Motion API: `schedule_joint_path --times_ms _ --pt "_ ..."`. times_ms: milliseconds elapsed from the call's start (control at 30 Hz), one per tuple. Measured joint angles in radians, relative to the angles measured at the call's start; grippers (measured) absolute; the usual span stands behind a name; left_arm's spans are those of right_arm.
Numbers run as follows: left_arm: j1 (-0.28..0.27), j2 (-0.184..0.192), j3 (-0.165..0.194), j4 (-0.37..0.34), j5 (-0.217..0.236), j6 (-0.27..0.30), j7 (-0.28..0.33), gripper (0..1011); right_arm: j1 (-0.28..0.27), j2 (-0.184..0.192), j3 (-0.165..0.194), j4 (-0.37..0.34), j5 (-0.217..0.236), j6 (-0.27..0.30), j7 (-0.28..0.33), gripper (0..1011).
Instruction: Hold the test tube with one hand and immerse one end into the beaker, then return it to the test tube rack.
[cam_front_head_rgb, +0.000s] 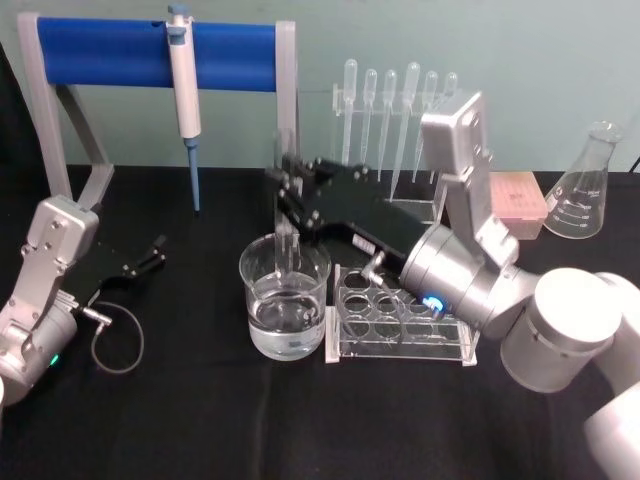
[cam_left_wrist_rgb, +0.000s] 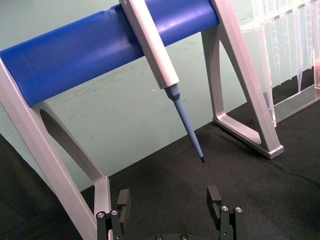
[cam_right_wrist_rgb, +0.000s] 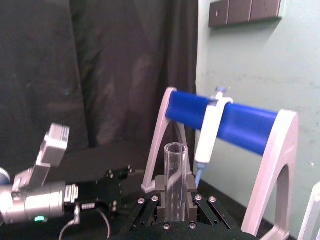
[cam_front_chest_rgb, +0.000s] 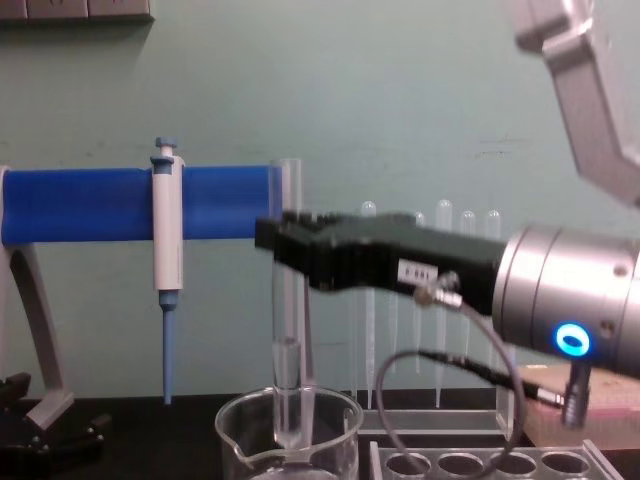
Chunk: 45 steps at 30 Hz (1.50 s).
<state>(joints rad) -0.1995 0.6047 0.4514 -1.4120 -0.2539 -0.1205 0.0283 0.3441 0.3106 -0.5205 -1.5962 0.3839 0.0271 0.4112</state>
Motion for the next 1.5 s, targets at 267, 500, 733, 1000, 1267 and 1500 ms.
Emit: schedule_joint_path --times_ms 267,500,733,1000,1267,1500 --pt "0.0 0.0 0.0 0.0 0.0 0.0 0.0 1000 -0.031 -0.014 -0.007 0.047 -0.035 -0.036 -0.001 225" --pt "0.0 0.0 0.0 0.0 0.0 0.0 0.0 1000 -0.044 -0.032 -0.003 0.1 -0.053 -0.062 0.005 226" --pt "0.0 0.0 0.0 0.0 0.0 0.0 0.0 1000 -0.058 -0.041 0.009 0.116 -0.063 -0.069 0.008 226" --pt "0.0 0.0 0.0 0.0 0.0 0.0 0.0 1000 -0.064 -0.042 0.015 0.109 -0.064 -0.069 0.008 226" --pt "0.0 0.0 0.0 0.0 0.0 0.0 0.0 1000 -0.063 -0.042 0.014 0.11 -0.064 -0.069 0.008 225" --pt "0.0 0.0 0.0 0.0 0.0 0.0 0.0 1000 -0.062 -0.042 0.013 0.111 -0.063 -0.068 0.008 226"
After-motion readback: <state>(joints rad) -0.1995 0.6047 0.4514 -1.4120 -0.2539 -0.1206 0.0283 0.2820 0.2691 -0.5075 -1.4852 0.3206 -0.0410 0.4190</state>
